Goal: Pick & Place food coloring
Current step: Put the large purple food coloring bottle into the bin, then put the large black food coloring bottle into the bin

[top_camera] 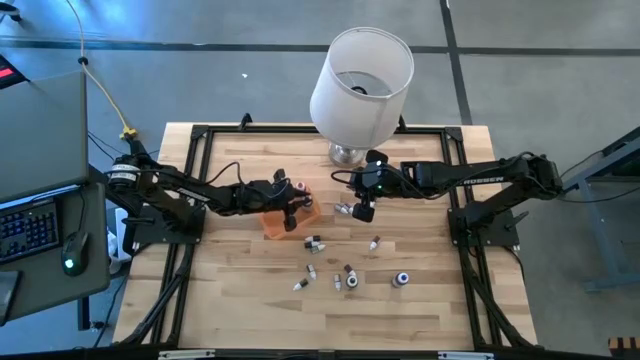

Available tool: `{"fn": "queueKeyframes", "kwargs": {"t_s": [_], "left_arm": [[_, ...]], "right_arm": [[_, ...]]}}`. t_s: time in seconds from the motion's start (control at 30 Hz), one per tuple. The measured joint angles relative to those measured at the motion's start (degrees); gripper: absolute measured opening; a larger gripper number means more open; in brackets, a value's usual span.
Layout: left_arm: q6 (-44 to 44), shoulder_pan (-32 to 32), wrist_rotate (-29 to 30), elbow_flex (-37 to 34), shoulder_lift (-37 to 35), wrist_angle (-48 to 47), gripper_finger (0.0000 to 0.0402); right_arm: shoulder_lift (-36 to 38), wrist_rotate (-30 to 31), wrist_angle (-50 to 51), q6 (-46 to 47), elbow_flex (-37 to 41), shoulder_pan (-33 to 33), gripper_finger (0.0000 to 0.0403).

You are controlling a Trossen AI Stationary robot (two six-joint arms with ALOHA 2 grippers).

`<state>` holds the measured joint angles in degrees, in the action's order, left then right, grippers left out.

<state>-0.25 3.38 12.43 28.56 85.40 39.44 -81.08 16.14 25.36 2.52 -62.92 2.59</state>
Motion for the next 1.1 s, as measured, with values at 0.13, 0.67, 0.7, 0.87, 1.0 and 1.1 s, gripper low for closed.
{"fn": "queueKeyframes", "kwargs": {"t_s": [0.13, 0.67, 0.7, 0.87, 1.0, 1.1], "left_arm": [[1.01, 0.00, 1.73, 0.04, -0.02, -0.04, 0.0135], [4.63, -0.04, 3.28, 0.04, -11.71, 0.66, 0.0159], [4.63, -0.04, 3.30, 0.04, -12.76, 0.86, 0.0159], [4.58, -0.02, 3.30, 0.04, -19.06, -1.73, 0.0159], [4.55, -0.02, 3.45, 0.04, -22.60, -5.22, 0.0159], [4.52, -0.02, 3.58, 0.04, -24.60, -6.70, 0.0159]], "right_arm": [[0.00, -0.09, 0.00, -0.02, 0.00, 0.00, 0.0032], [0.00, -28.61, -0.23, -13.35, 0.00, -0.99, 0.0034], [0.00, -28.53, -0.35, -13.44, 0.00, -1.36, 0.0036], [0.00, -28.08, -0.44, -13.09, 0.00, -3.86, 0.0056], [0.00, -28.11, -1.57, -13.04, 0.00, -6.51, 0.0082], [0.00, -28.11, -1.83, -13.07, 0.00, -8.40, 0.0104]]}}
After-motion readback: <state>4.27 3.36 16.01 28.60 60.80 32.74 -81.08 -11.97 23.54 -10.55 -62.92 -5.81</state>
